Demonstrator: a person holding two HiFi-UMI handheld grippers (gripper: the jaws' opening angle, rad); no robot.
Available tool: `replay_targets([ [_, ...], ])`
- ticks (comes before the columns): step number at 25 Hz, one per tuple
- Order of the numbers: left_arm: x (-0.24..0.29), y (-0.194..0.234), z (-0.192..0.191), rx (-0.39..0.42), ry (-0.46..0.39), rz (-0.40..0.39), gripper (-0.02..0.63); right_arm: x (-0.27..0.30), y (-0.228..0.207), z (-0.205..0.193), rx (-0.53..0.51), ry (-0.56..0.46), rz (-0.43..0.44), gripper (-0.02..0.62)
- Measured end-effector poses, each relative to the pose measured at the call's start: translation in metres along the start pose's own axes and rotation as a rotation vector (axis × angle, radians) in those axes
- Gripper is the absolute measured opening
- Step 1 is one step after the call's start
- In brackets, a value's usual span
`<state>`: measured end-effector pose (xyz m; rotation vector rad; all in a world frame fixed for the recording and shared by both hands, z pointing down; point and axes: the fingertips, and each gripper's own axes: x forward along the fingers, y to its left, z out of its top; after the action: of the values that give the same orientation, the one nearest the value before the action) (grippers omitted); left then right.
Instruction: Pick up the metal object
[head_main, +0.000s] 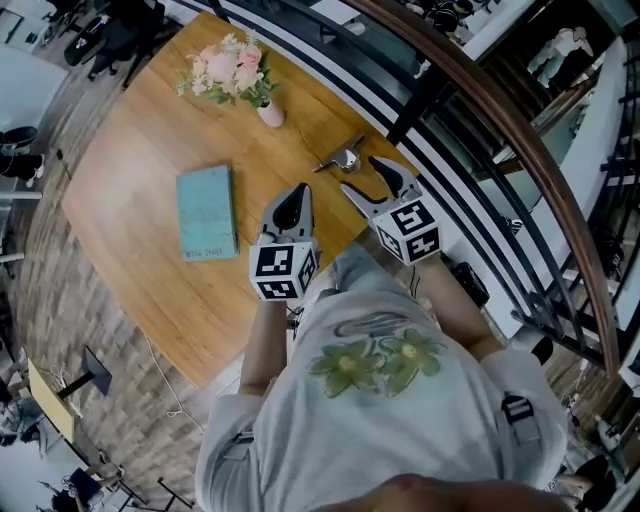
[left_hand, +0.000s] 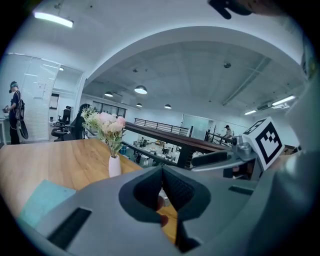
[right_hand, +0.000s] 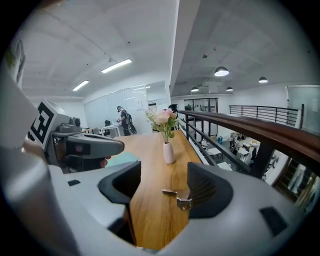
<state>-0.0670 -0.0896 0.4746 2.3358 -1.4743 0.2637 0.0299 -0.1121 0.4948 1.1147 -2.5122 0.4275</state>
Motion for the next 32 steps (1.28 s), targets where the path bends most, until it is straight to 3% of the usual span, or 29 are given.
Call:
replay_targets([
  [15, 0.036, 0.025, -0.019, -0.052, 0.080, -0.007, 0.014, 0.057, -0.025, -0.037, 0.003, 0.160, 0.011, 0.284],
  [32, 0.056, 0.052, -0.037, -0.082, 0.135, 0.016, 0.014, 0.094, -0.051, -0.082, 0.049, 0.278, -0.038, 0.287],
])
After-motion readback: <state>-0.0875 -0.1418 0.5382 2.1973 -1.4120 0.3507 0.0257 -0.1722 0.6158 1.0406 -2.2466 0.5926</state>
